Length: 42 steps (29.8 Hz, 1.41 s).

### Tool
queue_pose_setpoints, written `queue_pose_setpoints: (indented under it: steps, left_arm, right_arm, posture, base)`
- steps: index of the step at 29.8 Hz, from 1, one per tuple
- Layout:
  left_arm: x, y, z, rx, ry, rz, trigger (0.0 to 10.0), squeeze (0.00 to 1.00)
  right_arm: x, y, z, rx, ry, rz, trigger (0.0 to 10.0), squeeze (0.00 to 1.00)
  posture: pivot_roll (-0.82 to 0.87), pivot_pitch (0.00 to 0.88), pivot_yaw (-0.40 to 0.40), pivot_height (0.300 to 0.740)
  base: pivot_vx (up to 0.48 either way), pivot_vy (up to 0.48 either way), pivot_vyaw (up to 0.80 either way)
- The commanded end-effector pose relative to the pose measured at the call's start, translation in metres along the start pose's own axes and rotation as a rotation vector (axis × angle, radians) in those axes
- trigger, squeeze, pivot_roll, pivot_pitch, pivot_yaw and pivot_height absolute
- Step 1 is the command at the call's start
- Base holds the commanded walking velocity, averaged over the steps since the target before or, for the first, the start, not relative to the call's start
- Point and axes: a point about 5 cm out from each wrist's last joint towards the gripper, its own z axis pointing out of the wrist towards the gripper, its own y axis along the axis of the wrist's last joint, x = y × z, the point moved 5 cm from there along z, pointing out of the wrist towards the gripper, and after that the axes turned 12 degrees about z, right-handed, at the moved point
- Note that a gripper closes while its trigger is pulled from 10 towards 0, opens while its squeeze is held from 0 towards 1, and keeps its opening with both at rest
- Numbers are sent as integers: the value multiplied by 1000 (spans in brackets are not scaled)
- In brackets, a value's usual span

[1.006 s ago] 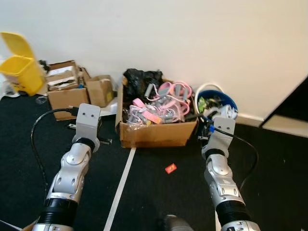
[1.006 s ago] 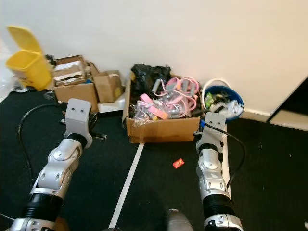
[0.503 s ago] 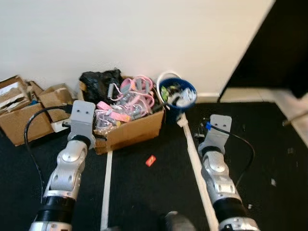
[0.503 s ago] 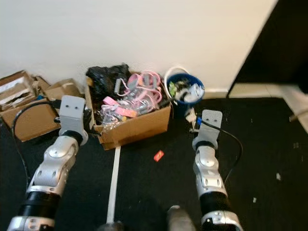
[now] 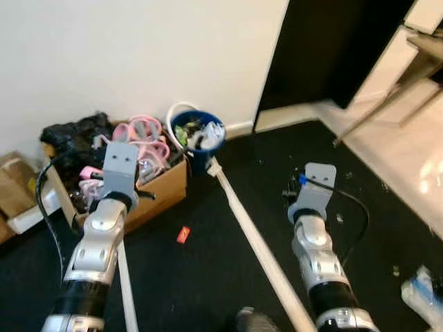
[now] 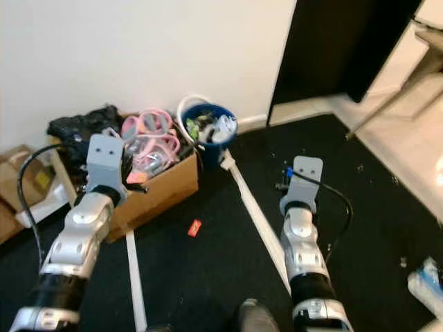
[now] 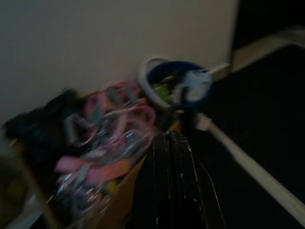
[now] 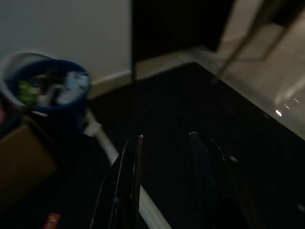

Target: Picking trash to rubbish bin

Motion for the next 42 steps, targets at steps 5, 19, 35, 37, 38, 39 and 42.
queue_pose_setpoints:
  steps: [5, 19, 35, 37, 38, 39, 42]
  left_arm:
    - [-9, -6, -1, 25, -19, -10, 10000, 0]
    - [-10, -11, -3, 44, -20, -17, 10000, 0]
    - [-12, -6, -1, 22, -17, -45, 10000, 0]
    - [-12, -4, -1, 11, -20, -40, 10000, 0]
    - [-12, -3, -1, 8, -21, -39, 10000, 0]
    - [-12, -3, 0, 8, -21, -39, 10000, 0]
    - [-11, -2, 0, 4, -17, -40, 10000, 0]
  right_arm:
    - [-3, 0, -2, -2, -7, -4, 10000, 0]
    - [-7, -6, -6, 14, -15, -13, 10000, 0]
    - [-5, -19, -8, 86, 20, -65, 10000, 0]
    - [-4, -18, -8, 86, 27, -75, 10000, 0]
    - [-3, -18, -8, 87, 28, -76, 10000, 0]
    - [-3, -18, -7, 88, 28, -75, 10000, 0]
    - [-2, -18, -6, 94, 32, -78, 10000, 0]
  posture:
    - [46, 85, -4, 740]
    - [41, 86, 1, 740]
    - [31, 71, -4, 740]
    - [32, 69, -5, 740]
    - [32, 69, -5, 740]
    - [35, 76, -6, 740]
    - [37, 81, -5, 740]
  base:
    - [0, 0, -800]
    - [0, 0, -800]
    - [0, 0, -329]
    - [281, 0, 0]
    - [285, 0, 0]
    - [311, 0, 0]
    - [324, 0, 0]
